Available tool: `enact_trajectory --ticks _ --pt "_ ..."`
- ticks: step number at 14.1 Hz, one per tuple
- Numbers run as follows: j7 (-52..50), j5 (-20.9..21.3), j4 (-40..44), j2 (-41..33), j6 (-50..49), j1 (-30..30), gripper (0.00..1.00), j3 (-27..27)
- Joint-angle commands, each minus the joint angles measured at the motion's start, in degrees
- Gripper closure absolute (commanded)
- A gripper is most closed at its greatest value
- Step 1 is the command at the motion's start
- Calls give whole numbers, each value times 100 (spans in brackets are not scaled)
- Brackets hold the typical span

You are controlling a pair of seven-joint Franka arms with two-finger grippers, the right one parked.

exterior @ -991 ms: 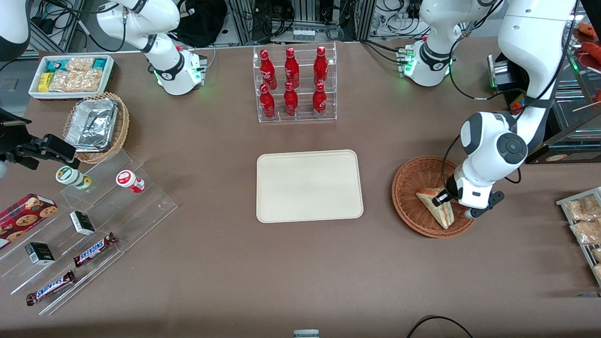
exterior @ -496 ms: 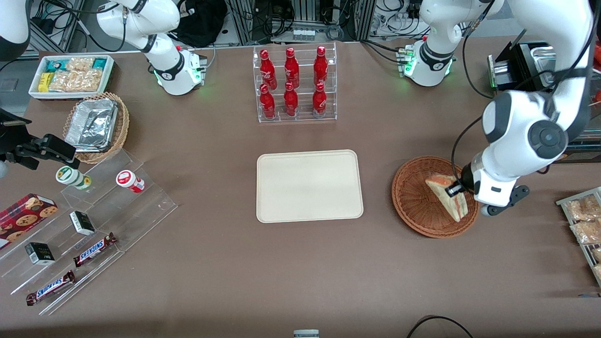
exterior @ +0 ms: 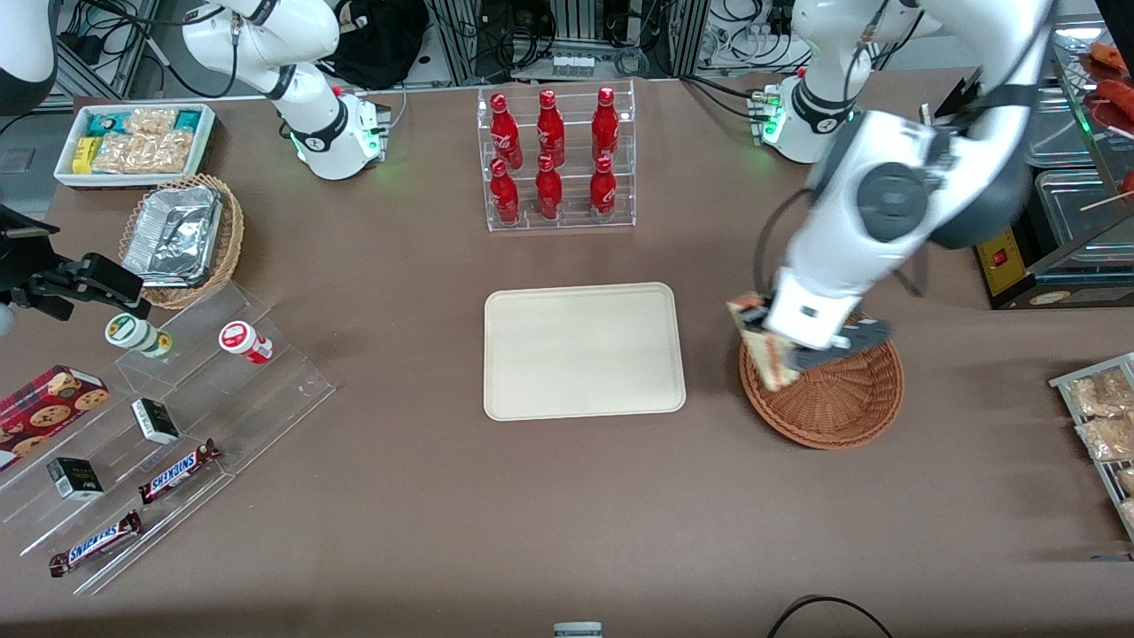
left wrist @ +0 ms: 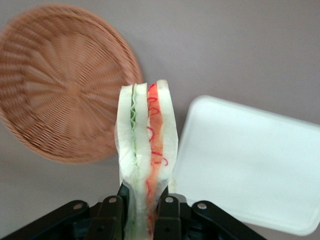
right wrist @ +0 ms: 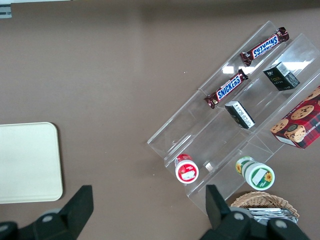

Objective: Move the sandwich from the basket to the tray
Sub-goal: 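Carry the sandwich with the left gripper over the cream tray and lower it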

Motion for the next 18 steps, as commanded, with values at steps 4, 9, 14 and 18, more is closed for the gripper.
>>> enact_trajectory --ticks 4,9,14,18 --pt "-496 425 867 1163 180 -1269 89 26" --pt "-1339 1312 868 2077 1367 -1981 89 44" --pt "-1692 1850 859 2518 1886 -2254 89 53" --pt "-1771 1877 859 2685 2096 -2316 88 62"
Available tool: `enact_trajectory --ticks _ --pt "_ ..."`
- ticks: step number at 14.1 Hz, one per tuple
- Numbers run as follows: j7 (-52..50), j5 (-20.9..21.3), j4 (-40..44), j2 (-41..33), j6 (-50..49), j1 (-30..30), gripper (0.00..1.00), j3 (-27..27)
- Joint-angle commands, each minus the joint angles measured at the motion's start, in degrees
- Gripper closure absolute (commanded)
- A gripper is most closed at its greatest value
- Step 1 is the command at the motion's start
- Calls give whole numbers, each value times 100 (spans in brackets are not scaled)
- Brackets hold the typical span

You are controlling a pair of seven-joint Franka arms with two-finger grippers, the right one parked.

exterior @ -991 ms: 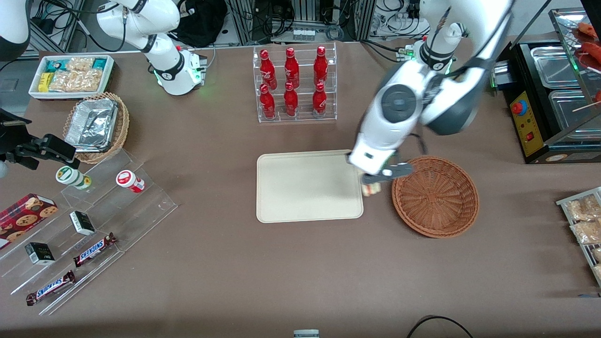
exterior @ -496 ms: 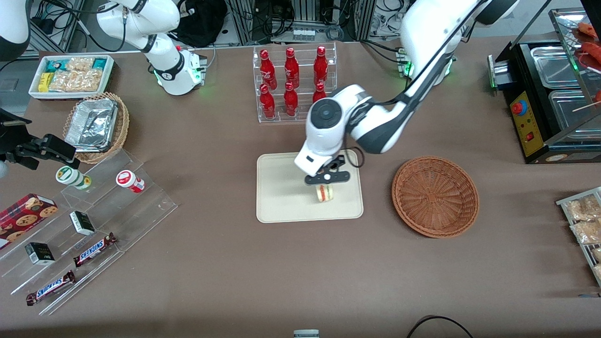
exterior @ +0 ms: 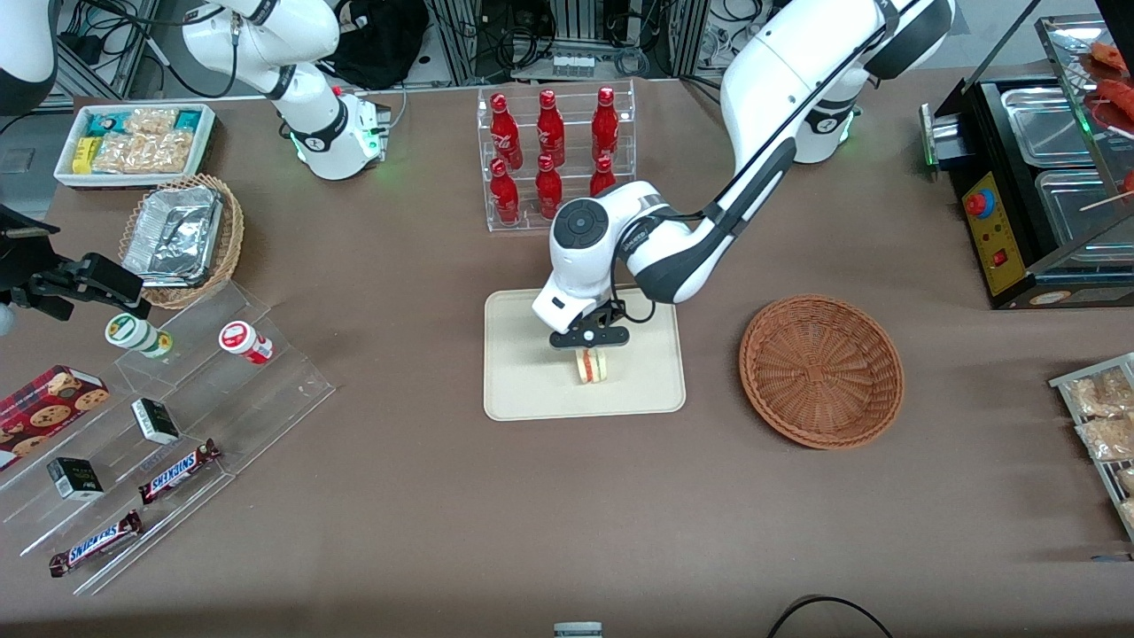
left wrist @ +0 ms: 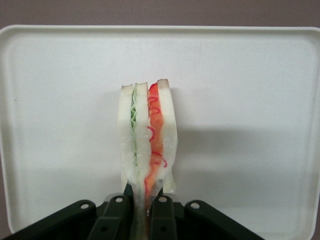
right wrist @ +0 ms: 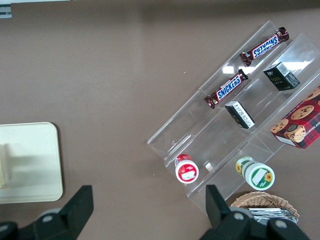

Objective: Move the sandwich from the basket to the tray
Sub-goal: 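Carry the sandwich with the left gripper over the cream tray and lower it, then open the left gripper to release the sandwich upright on the tray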

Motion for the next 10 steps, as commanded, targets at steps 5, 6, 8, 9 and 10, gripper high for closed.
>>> enact_trajectory --ticks 5,6,8,9,10 --pt "-172 139 130 197 111 -188 38 75" --pt "-181 139 139 188 111 -188 0 75" --pt "-312 130 148 101 77 -171 0 101" --pt "-330 130 139 -82 42 -136 0 101" --pt "-330 122 122 -284 -20 -101 0 101"
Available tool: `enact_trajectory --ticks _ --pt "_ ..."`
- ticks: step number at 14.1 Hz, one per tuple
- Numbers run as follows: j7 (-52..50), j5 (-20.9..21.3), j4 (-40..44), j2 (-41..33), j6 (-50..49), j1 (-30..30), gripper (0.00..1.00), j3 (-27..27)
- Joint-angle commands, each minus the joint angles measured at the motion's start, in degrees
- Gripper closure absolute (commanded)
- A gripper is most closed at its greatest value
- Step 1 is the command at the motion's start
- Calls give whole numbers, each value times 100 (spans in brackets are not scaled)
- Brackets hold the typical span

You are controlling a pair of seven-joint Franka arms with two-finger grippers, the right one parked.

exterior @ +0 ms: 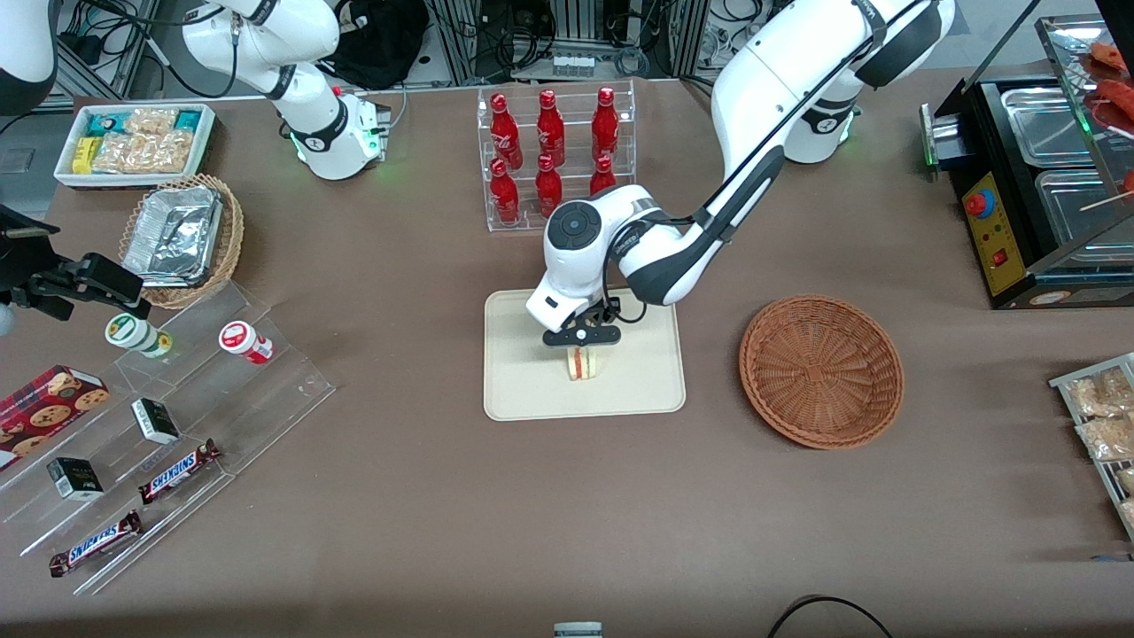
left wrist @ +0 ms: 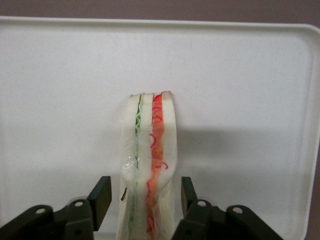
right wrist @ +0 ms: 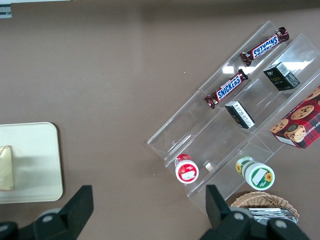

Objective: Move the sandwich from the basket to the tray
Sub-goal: 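Open the left gripper to release the sandwich upright on the tray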

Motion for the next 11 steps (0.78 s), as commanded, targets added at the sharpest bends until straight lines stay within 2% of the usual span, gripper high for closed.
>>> enact_trajectory --ticks 1,4,7,9,11 --pt "-209 95 -4 -594 -351 27 0 66" --pt "-498 86 -5 -1305 -1195 124 0 92" --pt "-412 -36 -5 -2035 -1819 624 0 92" --pt "-324 -265 -5 -2483 -2136 1071 0 92" --pt "183 -798 57 -2835 -2496 1502 0 92"
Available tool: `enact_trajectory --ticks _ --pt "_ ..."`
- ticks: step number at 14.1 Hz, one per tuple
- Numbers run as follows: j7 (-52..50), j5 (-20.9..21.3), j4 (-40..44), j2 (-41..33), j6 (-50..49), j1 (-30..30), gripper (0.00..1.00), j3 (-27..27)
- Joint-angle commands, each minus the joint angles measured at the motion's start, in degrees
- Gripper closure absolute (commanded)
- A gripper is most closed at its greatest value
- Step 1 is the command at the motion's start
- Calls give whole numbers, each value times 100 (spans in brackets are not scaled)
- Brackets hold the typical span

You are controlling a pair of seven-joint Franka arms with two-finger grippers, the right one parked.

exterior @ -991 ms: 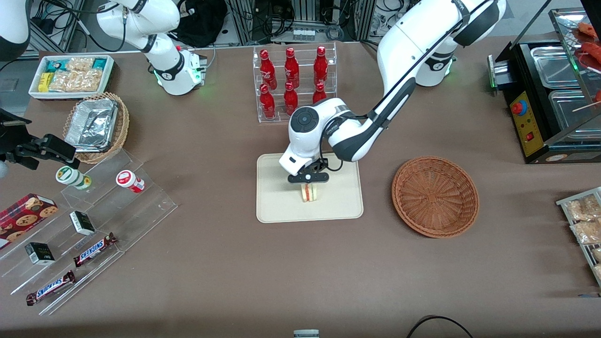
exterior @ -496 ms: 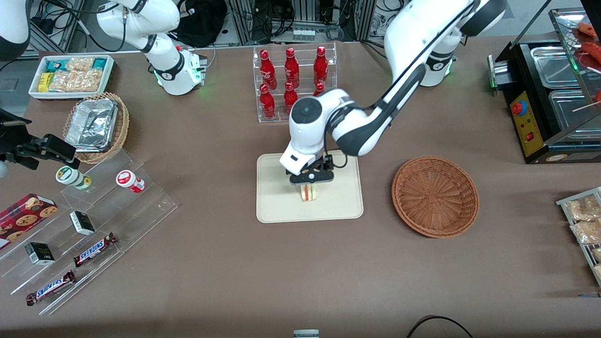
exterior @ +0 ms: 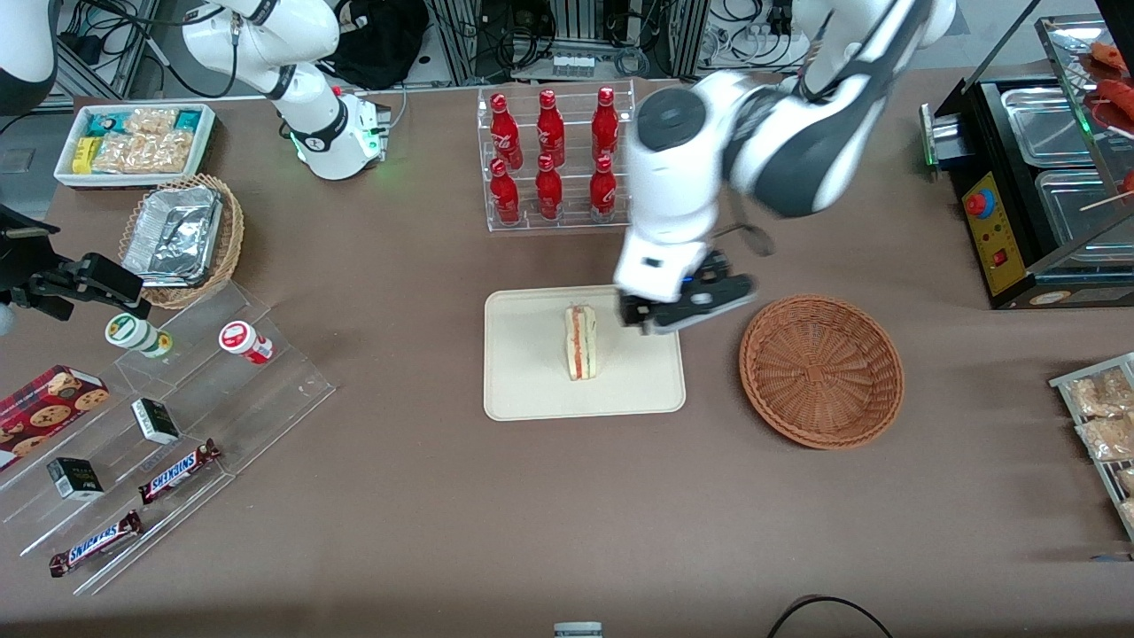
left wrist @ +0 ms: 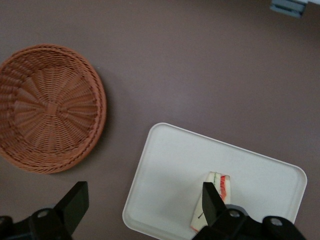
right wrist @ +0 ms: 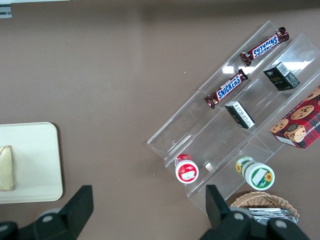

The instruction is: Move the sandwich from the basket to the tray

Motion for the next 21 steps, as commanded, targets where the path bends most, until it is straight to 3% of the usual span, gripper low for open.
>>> enact_trajectory --ticks 1,5,11,17,21 --pt "669 -619 -116 -580 -380 519 0 4" --pt "2004 -892 50 -950 -1320 1319 0 13" --pt "4158 -1280 33 -1346 -1980 2462 0 22" --pt "5311 -1359 -11 -1539 -2253 1787 0 1374" --pt "5488 -1359 -266 -1847 -2297 1795 0 1410"
